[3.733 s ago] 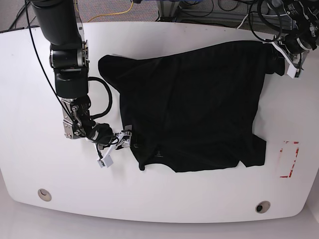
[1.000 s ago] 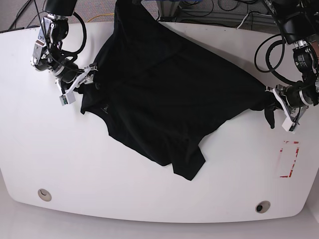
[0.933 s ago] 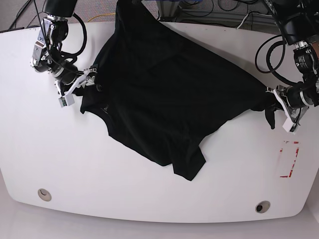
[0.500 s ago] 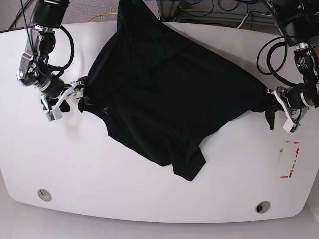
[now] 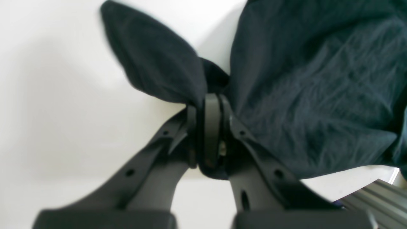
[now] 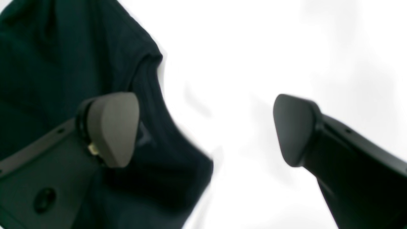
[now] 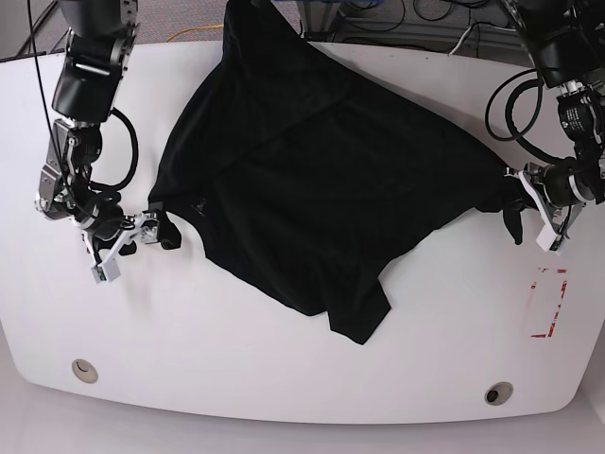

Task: Layout the t-shirt on the table in an organized manner, then fold the t-shirt properly
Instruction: 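Grasp the shirt's side edge with the right gripper and pull it outward, then release and regrasp the shirt's side edge lower with the right gripper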

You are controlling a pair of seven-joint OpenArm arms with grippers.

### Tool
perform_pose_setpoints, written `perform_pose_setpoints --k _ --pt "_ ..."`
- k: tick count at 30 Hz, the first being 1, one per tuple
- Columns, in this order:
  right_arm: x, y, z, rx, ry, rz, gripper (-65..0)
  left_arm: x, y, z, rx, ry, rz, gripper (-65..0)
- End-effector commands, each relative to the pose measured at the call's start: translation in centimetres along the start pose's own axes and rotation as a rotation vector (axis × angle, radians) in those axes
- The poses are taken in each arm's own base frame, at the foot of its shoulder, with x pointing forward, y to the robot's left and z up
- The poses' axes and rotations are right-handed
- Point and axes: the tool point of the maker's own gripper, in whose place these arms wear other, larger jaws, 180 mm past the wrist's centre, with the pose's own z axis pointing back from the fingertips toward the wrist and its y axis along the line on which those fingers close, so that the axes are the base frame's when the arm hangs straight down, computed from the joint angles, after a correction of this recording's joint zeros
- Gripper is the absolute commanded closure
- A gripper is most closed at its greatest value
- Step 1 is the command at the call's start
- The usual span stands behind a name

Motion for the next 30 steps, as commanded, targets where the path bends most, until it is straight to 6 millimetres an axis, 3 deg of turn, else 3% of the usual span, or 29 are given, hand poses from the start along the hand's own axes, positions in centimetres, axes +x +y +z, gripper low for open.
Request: perform_pose_setpoints --k 1,6,15,30 --pt "2.2 -1.0 -0.8 -0.006 -0.042 -0.003 -65.0 1.6 0.3 0.9 0.013 -0.050 -0.026 0.0" --pt "2.7 0.1 -3.4 0.025 -0.029 -0.024 -65.0 1.6 0.3 0.8 0.011 -0.048 -0.023 0.0" --pt "2.9 1.6 -5.7 0.054 -0.025 -0.054 -65.0 1.3 0.3 0.9 0.010 -0.044 -0.022 0.0" --pt "2.1 7.6 -9.5 0.132 -0.007 -0.016 -65.0 1.0 0.2 0.8 0.009 -0.039 -0.020 0.0"
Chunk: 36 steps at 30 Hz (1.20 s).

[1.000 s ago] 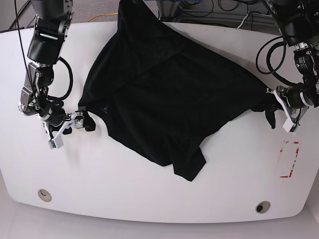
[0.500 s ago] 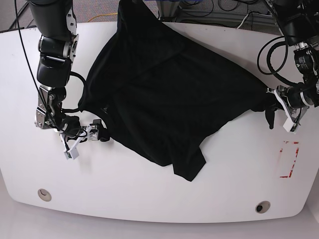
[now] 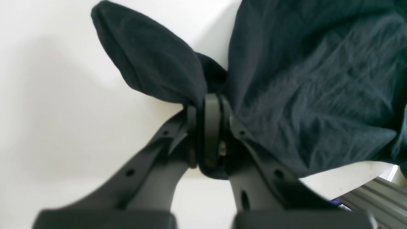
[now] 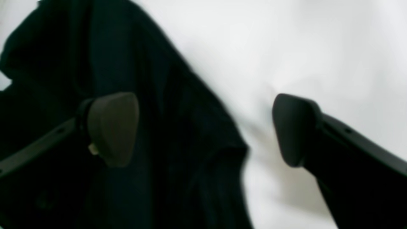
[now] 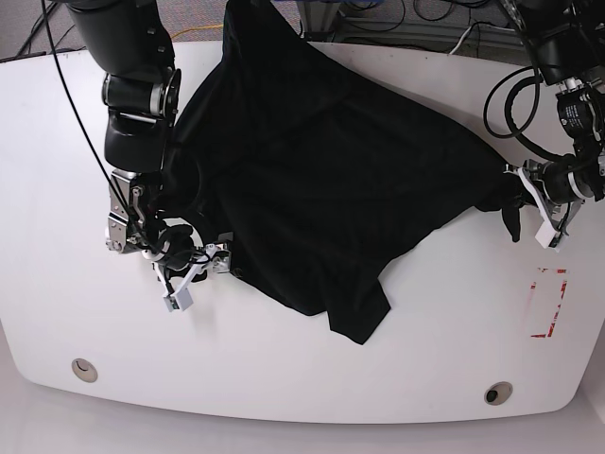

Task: Layout the t-shirt on the table in an organized manner, then fold the t-shirt properly
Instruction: 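Release and regrasp the shirt's side edge lower with the right gripper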

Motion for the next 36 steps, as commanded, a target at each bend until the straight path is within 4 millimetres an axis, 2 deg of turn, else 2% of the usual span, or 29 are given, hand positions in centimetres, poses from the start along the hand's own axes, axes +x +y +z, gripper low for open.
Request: perform_pose_setpoints --k 1,10,14,18,24,35,36 --pt "1.6 0.4 0.1 0.007 -0.019 0.024 -65.0 1.6 0.4 0.9 0.015 -0.050 -0.024 0.0" --pt "0.5 3.4 -1.7 0.061 0.040 0.089 -65.0 1.6 0.4 0.9 0.015 -0.050 -0.024 0.0" --pt "0.0 5.3 -2.7 0.097 0.057 0.107 -65.0 1.6 0.4 0.9 0.015 -0.050 -0.024 0.0" --pt "-0.1 5.6 -2.8 0.101 0.057 0.106 -64.5 1.6 0.3 0.9 0.013 -0.050 -0.024 0.0" --pt "0.0 5.6 -2.9 0.102 0.054 0.105 -54.1 1.6 0.3 0.8 0.011 -0.050 -0.022 0.0" --pt "0.2 5.6 -2.8 0.101 0.047 0.105 -27.3 1.5 0.3 0.8 0.010 -0.048 -0.020 0.0" --pt "0.2 5.6 -2.8 0.101 0.047 0.105 -23.0 1.5 0.3 0.8 0.010 -0.048 -0.018 0.0"
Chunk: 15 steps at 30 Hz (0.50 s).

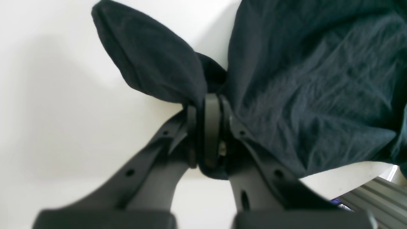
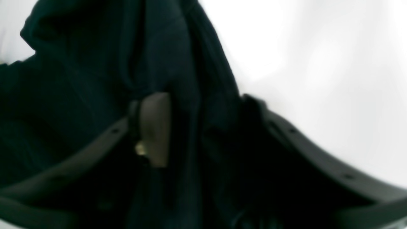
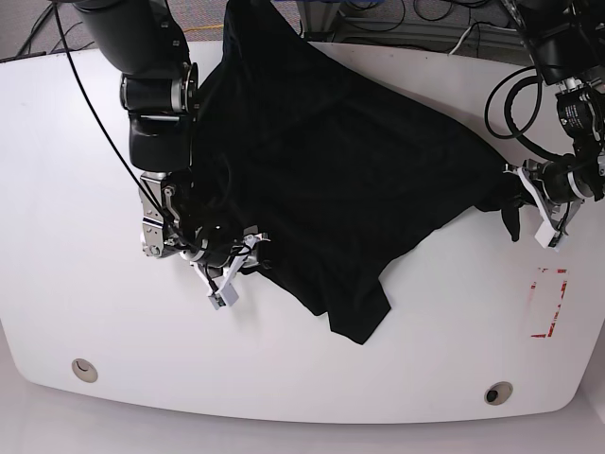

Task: Layout the t-shirt on the table in an organized manner, then fold the t-shirt properly
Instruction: 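Release and regrasp the shirt's side edge lower with the right gripper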

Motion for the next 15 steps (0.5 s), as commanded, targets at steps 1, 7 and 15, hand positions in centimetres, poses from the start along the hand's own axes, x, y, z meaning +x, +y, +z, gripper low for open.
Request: perform_pose_setpoints --k 1,7,15 --pt "1.75 -0.26 0.44 -0.006 -0.027 0.021 -20.0 1.50 0.37 0.81 0.011 -0.047 -0.019 0.0" --pt "1.74 -0.20 0.44 -0.006 -0.022 0.025 -4.8 1.50 0.37 0.81 0.011 -0.047 -0.019 0.0" --pt "1.89 -0.56 0.71 -0.014 -0.025 0.026 -1.6 1.50 0.33 0.78 0.010 -0.047 -0.020 0.0"
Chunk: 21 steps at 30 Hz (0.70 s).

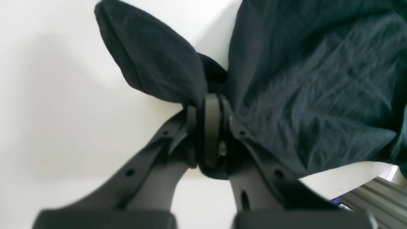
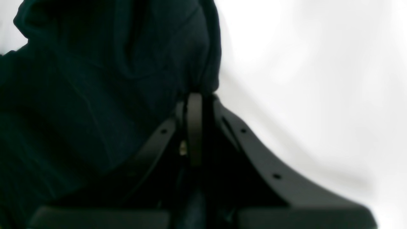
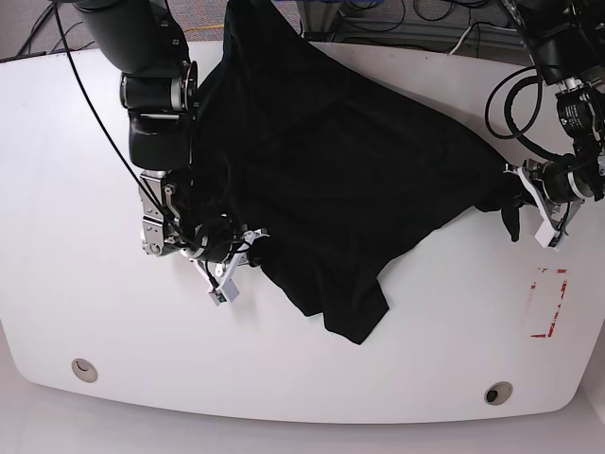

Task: Layout the t-shirt on the table in an organized manner, then fold the t-shirt properly
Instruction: 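Release and regrasp the shirt's side edge lower with the right gripper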

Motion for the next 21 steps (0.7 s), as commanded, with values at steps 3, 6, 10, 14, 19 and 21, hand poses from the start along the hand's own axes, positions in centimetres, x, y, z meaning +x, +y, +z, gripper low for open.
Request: perform_pose_setpoints --k 3,6,10,14,19,21 --pt "2.6 -0.4 0.8 -0.008 -0.053 0.028 -1.9 1.5 0.3 0.8 0.010 -0.047 -0.020 0.0" --pt "2.6 -0.5 0.8 -0.010 -0.052 0.028 -8.2 1.5 0.3 0.8 0.010 -0.047 -0.020 0.0" --pt "2.4 -0.6 0.9 -0.011 -0.051 0.026 -24.1 1.5 0.3 0.8 0.010 -0.047 -0.020 0.0" --pt "2.4 -1.6 1.5 -0.031 -0.053 0.026 -29.0 1.5 0.3 0.8 0.010 -0.047 -0.020 0.0" --pt "2.6 -2.2 1.9 -0.042 -0.068 0.011 -29.6 1.5 0.3 0.8 0.010 -0.047 -0.020 0.0" --pt "2.8 -2.6 2.2 -0.049 -0.085 -0.009 -29.6 1.5 0.3 0.8 0.010 -0.047 -0.020 0.0"
